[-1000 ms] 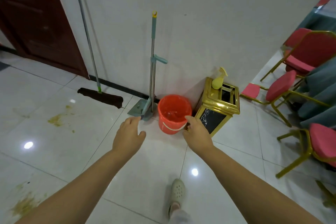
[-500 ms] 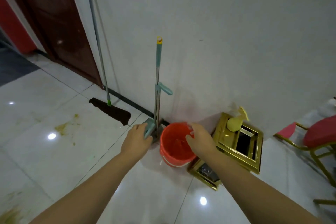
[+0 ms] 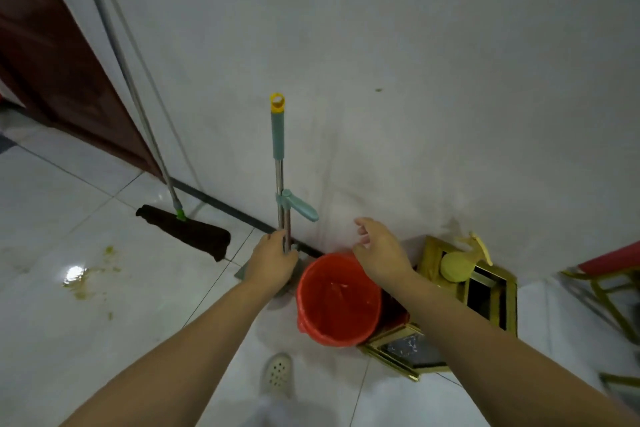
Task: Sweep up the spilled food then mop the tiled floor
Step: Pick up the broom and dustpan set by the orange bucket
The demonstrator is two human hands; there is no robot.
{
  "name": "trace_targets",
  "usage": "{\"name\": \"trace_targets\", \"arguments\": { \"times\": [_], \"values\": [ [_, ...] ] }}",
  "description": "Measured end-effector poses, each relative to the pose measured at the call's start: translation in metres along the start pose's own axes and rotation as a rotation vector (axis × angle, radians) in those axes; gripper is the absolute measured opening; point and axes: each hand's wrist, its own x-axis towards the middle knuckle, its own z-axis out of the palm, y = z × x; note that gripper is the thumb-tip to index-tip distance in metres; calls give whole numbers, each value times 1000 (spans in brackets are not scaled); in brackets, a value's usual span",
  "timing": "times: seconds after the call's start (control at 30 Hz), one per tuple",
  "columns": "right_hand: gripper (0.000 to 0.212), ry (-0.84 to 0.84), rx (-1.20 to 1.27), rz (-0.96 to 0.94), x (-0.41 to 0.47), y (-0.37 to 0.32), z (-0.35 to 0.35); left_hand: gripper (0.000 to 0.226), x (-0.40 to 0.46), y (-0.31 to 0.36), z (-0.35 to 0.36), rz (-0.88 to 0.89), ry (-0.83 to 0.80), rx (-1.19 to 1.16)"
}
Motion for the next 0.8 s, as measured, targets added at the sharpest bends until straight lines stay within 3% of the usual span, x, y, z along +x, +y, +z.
{"name": "trace_targets", "arguments": {
  "times": [0.17,0.33,0.4,0.47,0.57,0.7,0.8],
  "values": [
    [49,4,-24,72,55,-13,1,5,69,0,10,-45,-116,-115],
    [46,12,-21,133,91,-20,15,25,126,14,22,-255,-186,-394],
    [45,9,-17,154,102,-21,20,24,140,20,23,-473,-150,-632],
    [45,-5,-16,162,111,-20,24,5,151,24,22,-685,-146,-1010],
    [44,-22,-16,164,120,-16,30,16,163,22,21,-825,-138,-1338],
    [45,-69,3,142,135,-12,37,5,169,13,18,-909,-143,-1377],
    [46,-102,6,115,145,-14,40,12,166,-2,16,-957,-78,-1396]
  ]
}}
